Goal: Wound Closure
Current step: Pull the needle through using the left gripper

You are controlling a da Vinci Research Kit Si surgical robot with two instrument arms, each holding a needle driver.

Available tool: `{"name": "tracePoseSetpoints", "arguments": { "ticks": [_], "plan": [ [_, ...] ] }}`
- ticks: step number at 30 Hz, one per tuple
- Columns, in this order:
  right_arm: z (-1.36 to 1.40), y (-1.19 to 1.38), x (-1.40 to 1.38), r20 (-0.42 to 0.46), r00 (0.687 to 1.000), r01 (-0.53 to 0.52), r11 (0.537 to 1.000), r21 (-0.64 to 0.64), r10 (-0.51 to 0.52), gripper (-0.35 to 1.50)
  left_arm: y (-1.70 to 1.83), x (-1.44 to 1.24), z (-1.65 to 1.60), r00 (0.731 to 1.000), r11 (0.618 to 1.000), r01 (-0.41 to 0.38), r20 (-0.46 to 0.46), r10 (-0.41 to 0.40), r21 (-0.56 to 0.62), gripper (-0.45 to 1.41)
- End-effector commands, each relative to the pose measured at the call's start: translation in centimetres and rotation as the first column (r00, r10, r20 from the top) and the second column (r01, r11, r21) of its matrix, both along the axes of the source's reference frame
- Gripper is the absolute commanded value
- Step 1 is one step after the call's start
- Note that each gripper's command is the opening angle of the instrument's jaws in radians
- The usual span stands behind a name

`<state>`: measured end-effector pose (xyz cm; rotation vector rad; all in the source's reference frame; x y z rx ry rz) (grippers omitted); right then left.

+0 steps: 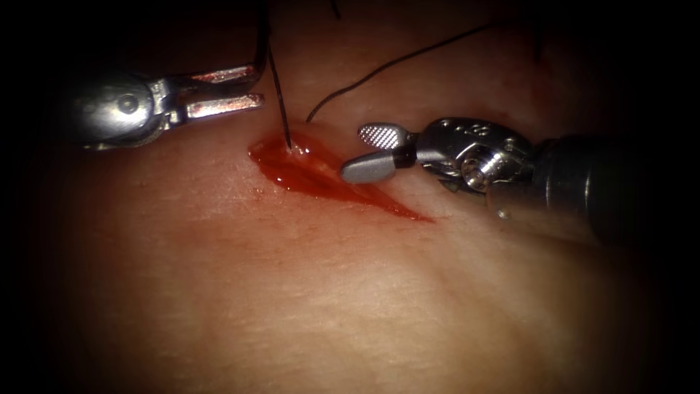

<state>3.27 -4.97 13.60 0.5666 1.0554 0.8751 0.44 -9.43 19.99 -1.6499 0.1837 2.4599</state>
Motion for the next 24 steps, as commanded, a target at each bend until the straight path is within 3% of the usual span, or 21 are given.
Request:
{"name": "tracePoseSetpoints", "arguments": {
  "ticks": [1,4,9,10,14,18,24],
  "plan": [
    [0.03,0.03,0.05,-0.001,1.0,-0.011,1.0,0.005,0.011,0.56,-0.05,-0.05,0.07,1.0,1.0,0.0,-0.006,0.0,-0.003,-0.45],
    [-0.01,0.07,0.03,-0.008,1.0,-0.024,1.0,0.012,0.024,0.56,-0.12,-0.09,0.11,1.0,1.0,-0.005,-0.003,0.005,-0.016,-0.45],
    [-0.06,0.22,0.0,-0.016,0.999,-0.043,0.999,0.032,0.043,0.54,-0.54,-0.22,0.36,1.0,0.998,-0.019,-0.002,0.019,-0.055,-0.45],
    [-0.06,0.31,0.0,-0.014,0.999,-0.05,0.998,0.037,0.051,0.54,-0.75,-0.3,0.52,0.999,0.997,-0.039,-0.024,0.037,-0.068,-0.45],
    [-0.05,0.45,0.01,-0.016,0.997,-0.07,0.996,0.059,0.071,0.54,-1.01,-0.43,0.73,0.997,0.995,-0.064,-0.057,0.059,-0.082,-0.45],
    [-0.01,0.51,0.03,-0.022,0.996,-0.079,0.993,0.089,0.082,0.54,-1.12,-0.51,0.8,0.995,0.994,-0.073,-0.068,0.067,-0.087,-0.45],
    [0.11,0.49,0.15,-0.122,0.989,-0.059,0.973,0.221,0.088,0.54,-1.3,-0.75,0.9,0.992,0.993,-0.091,-0.093,0.083,-0.082,-0.45]
  ]
}}
